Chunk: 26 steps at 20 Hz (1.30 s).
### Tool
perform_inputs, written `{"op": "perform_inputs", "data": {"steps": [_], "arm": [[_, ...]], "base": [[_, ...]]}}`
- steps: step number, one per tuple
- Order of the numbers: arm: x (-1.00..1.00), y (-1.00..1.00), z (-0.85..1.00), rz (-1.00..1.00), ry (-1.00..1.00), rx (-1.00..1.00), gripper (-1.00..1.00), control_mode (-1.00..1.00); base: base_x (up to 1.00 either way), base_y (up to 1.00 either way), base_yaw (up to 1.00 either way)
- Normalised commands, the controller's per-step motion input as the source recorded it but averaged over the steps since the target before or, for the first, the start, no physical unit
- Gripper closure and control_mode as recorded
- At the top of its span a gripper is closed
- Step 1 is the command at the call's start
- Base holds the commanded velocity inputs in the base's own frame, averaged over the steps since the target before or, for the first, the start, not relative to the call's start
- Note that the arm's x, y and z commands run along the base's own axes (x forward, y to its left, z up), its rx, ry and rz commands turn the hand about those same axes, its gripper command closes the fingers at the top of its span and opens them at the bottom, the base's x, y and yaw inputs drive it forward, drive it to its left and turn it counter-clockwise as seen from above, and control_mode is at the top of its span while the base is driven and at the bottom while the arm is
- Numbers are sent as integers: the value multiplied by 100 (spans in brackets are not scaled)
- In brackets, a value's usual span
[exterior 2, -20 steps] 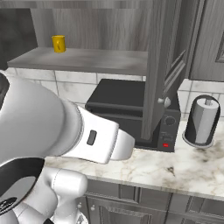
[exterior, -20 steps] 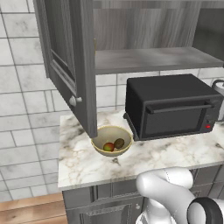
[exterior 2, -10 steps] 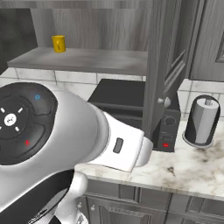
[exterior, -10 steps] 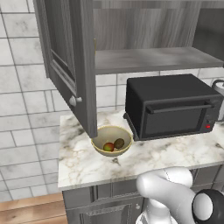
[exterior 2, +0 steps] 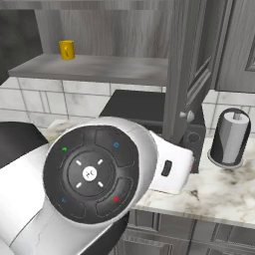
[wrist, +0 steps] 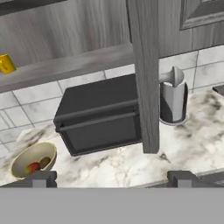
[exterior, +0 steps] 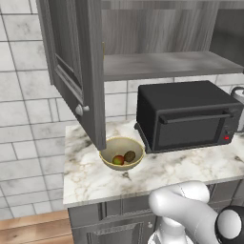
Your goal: Open the cabinet. Pick the mango and kiwi from the cabinet and place them into the bowl. Then close the cabinet.
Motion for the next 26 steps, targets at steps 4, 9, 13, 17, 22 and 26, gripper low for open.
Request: {"op": "perform_inputs", "data": {"steps": [4,9,13,17,22,26], "arm": [[34,-21,0,6,-11,4,-100,-100],[39,-25,-5,10,-6,6,-100,-100],[36,-31,-8,10,-2,7,-100,-100],[33,-41,-2,9,0,10,-100,-100],[36,-46,-2,9,0,9,-100,-100],[26,-49,-3,8,0,8,-100,-100]], "base": [[0,0,0],[0,0,0],[0,0,0],[0,0,0],[0,0,0],[0,0,0]]}}
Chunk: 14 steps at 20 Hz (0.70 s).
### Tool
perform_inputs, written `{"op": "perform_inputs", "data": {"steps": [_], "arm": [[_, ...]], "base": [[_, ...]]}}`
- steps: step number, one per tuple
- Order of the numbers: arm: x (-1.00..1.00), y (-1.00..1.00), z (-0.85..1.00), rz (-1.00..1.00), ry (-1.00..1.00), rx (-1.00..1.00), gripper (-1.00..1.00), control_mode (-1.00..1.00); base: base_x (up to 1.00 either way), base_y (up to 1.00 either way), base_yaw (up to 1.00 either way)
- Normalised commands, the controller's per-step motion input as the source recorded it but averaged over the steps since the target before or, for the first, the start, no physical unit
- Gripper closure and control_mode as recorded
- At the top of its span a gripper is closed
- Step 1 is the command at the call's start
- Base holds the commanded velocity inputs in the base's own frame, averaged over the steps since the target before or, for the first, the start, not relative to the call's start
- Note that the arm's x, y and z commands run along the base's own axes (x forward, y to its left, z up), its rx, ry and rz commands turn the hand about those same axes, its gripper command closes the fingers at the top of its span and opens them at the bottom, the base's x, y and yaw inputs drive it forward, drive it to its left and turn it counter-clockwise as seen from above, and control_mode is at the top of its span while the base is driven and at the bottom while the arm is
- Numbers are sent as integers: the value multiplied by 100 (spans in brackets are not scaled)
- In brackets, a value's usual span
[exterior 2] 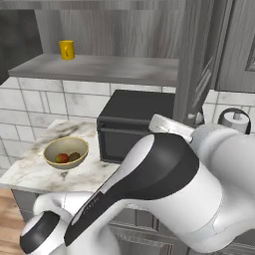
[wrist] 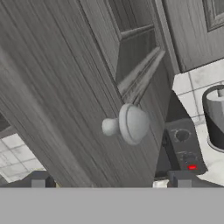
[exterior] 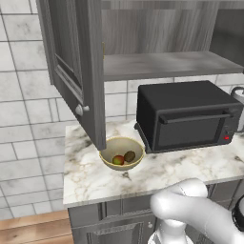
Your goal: Open the cabinet. Pick the mango and kiwi from the cabinet and place them into the bowl. Then close the cabinet.
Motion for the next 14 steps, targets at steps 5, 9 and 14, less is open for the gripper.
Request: {"op": "perform_inputs", "data": {"steps": [5,9,14], "arm": [[24,-42,-4,8,0,7,-100,-100],[59,-1,-11,19,0,9,-100,-100],[61,0,-6,27,1,9,-100,-100]], "base": [[0,0,0],[0,0,0],[0,0,0]]}}
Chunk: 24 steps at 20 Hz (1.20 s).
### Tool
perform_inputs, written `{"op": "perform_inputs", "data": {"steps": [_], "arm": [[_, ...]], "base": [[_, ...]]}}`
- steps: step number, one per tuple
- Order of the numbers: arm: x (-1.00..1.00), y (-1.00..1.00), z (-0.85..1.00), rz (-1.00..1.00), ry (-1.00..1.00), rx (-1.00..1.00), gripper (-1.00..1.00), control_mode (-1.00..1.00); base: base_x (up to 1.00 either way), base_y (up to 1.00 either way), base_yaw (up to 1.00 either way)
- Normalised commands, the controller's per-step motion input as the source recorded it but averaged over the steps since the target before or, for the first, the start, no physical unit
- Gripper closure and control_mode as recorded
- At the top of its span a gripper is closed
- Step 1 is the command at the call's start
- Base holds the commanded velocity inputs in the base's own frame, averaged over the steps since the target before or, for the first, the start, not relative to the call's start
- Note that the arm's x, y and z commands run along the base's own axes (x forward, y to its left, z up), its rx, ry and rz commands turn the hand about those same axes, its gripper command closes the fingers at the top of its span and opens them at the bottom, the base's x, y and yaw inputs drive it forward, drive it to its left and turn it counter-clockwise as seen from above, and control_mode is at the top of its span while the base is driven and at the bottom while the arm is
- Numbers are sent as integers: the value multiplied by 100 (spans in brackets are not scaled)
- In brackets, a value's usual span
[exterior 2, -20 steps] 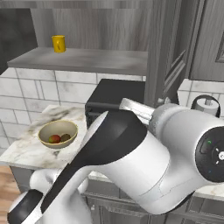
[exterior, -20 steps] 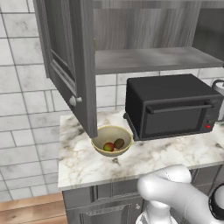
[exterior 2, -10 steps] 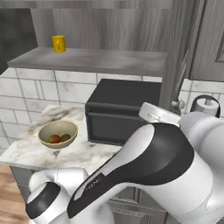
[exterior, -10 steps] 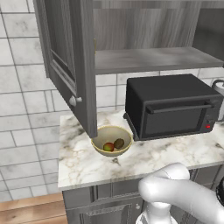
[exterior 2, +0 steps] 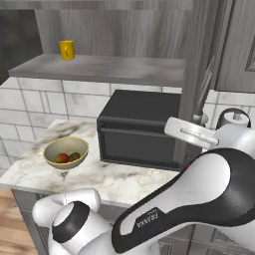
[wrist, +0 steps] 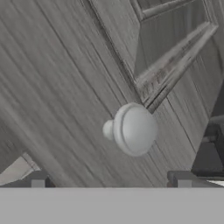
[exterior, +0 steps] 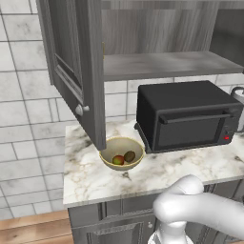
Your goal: Open the cabinet. Pick the mango and kiwi from the cabinet and place them into the bowl. Then close the cabinet.
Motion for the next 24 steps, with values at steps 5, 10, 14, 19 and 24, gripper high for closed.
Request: {"op": "perform_inputs", "data": {"steps": [5,10,14,19,24], "arm": [[47,6,0,21,0,7,-100,-100],[33,38,0,14,0,1,-100,-100],[28,58,0,9,-1,0,-100,-100],[18,66,0,0,-4,0,-100,-100],[13,64,-1,-5,-5,0,-100,-100]], "base": [[0,0,0],[0,0,0],[0,0,0],[0,0,0],[0,0,0]]}}
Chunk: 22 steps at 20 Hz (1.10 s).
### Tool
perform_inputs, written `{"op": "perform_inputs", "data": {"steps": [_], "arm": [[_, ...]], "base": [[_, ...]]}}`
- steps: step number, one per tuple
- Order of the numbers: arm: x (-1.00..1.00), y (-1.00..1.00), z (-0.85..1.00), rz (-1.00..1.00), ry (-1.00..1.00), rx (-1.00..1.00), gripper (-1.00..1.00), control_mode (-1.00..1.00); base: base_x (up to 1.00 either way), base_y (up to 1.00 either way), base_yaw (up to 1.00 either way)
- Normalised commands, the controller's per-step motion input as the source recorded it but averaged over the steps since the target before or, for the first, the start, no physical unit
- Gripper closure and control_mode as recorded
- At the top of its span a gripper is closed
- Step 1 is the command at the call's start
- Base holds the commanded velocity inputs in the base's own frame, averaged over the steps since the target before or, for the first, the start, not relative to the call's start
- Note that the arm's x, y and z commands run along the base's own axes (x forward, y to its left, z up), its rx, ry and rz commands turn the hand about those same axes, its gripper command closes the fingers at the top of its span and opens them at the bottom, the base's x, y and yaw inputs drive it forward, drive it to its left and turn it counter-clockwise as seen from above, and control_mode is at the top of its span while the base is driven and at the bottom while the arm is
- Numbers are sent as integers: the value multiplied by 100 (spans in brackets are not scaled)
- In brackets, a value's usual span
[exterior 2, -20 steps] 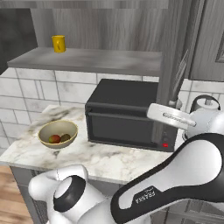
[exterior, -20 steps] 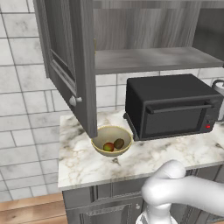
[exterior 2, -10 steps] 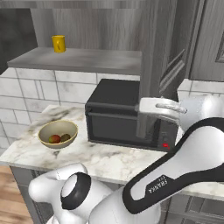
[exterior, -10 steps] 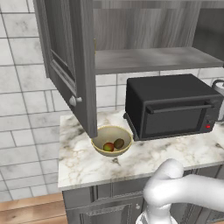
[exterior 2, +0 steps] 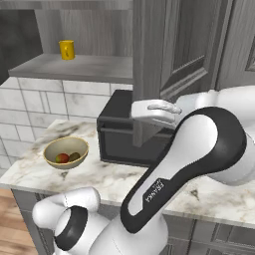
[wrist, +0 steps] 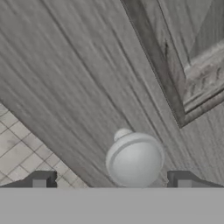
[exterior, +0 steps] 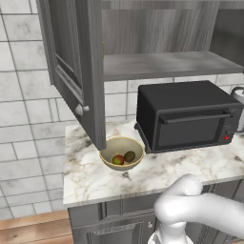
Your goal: Open the cabinet. Pick the mango and kiwi from the cabinet and place them into the bowl. Then close the cabinet.
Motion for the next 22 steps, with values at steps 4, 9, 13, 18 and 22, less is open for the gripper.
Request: {"op": "perform_inputs", "data": {"steps": [4,9,13,18,22], "arm": [[16,57,-9,-7,-8,0,-100,-100],[16,47,-13,-10,-10,0,-100,-100],[28,43,-14,-9,-7,0,-100,-100],[26,42,-2,-8,-8,0,-100,-100],[16,28,1,-6,-7,0,-100,-100]], "base": [[0,0,0],[0,0,0],[0,0,0],[0,0,0],[0,0,0]]}}
